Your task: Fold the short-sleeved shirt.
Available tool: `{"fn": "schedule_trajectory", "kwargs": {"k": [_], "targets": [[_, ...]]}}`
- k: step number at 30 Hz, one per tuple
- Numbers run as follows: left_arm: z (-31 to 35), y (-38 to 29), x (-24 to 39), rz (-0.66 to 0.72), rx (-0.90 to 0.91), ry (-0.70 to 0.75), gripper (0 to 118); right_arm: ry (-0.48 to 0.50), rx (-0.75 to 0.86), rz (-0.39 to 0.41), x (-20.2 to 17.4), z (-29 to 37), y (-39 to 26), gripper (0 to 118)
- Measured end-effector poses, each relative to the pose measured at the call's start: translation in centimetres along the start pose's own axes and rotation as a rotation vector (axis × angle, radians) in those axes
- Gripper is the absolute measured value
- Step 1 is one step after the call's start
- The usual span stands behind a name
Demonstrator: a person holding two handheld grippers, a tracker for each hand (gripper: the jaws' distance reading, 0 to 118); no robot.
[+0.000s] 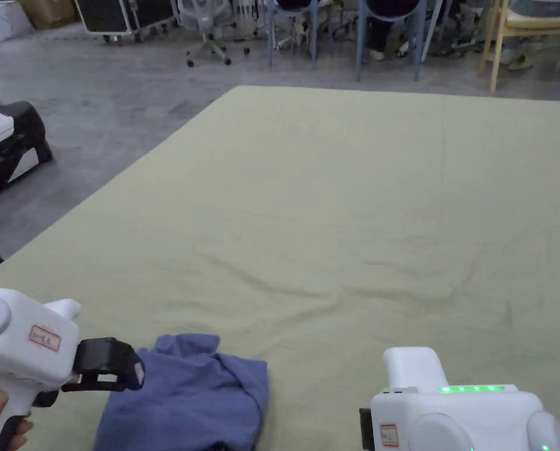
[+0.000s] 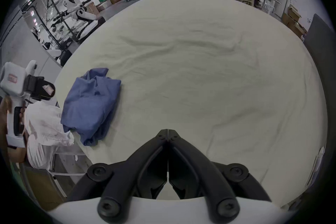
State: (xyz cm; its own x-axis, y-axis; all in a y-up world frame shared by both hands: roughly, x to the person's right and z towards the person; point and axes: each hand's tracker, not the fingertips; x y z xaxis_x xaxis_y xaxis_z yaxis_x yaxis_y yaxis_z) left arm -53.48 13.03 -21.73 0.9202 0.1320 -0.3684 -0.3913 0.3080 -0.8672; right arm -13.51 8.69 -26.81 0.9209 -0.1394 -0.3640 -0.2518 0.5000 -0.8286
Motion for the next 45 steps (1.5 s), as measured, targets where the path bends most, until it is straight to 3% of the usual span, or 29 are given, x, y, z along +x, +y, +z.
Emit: {"fn": "schedule_trajectory", "kwargs": {"k": [1, 2, 3, 4, 8, 15, 21, 24, 31, 35, 39, 45], "targets": [[2.0, -0.6, 0.7, 0.02, 0.092, 0.042, 116, 0.005, 0.016, -0.01, 0.4, 0.6, 0.0, 2], [3.9, -1.4, 1.7, 0.035, 0.2, 0.051, 103, 0.014, 0.031, -0.016, 0.4, 1.4, 0.0, 2], [5.2, -1.9, 2.2, 0.02, 0.277, 0.028, 68, 0.015, 0.046, -0.02, 0.7, 2.0, 0.0, 2], [7.0, -2.8, 3.7, -0.011, 0.36, -0.015, 1, 0.009, 0.074, -0.031, 1.1, 2.9, -0.1, 2], [10.8, -6.6, 11.8, -0.128, 0.552, 0.005, 0, -0.012, 0.192, -0.037, 2.8, 6.9, -0.5, 2], [14.6, -11.0, 24.3, -0.237, 0.735, -0.136, 0, -0.089, 0.408, -0.098, 7.9, 16.0, -1.5, 2], [19.1, -14.6, 34.6, -0.42, 0.931, -0.098, 0, -0.252, 0.609, -0.099, 13.1, 24.9, -2.9, 2], [21.1, -15.6, 38.7, -0.43, 1.007, -0.107, 0, -0.366, 0.74, -0.119, 15.7, 29.4, -3.7, 2], [21.8, -18.0, 41.6, -0.322, 1.306, -0.303, 0, -0.542, 1.009, -0.109, 19.5, 35.8, -6.5, 2], [19.2, -18.5, 41.7, -0.333, 1.23, -0.316, 0, -0.638, 1.047, -0.126, 21.3, 35.2, -8.9, 2], [19.1, -19.3, 42.0, -0.309, 1.208, -0.319, 0, -0.597, 1.043, -0.208, 22.9, 35.6, -10.0, 2], [20.8, -19.3, 42.3, -0.319, 1.27, -0.265, 0, -0.63, 1.043, -0.161, 22.5, 35.6, -9.7, 2]]}}
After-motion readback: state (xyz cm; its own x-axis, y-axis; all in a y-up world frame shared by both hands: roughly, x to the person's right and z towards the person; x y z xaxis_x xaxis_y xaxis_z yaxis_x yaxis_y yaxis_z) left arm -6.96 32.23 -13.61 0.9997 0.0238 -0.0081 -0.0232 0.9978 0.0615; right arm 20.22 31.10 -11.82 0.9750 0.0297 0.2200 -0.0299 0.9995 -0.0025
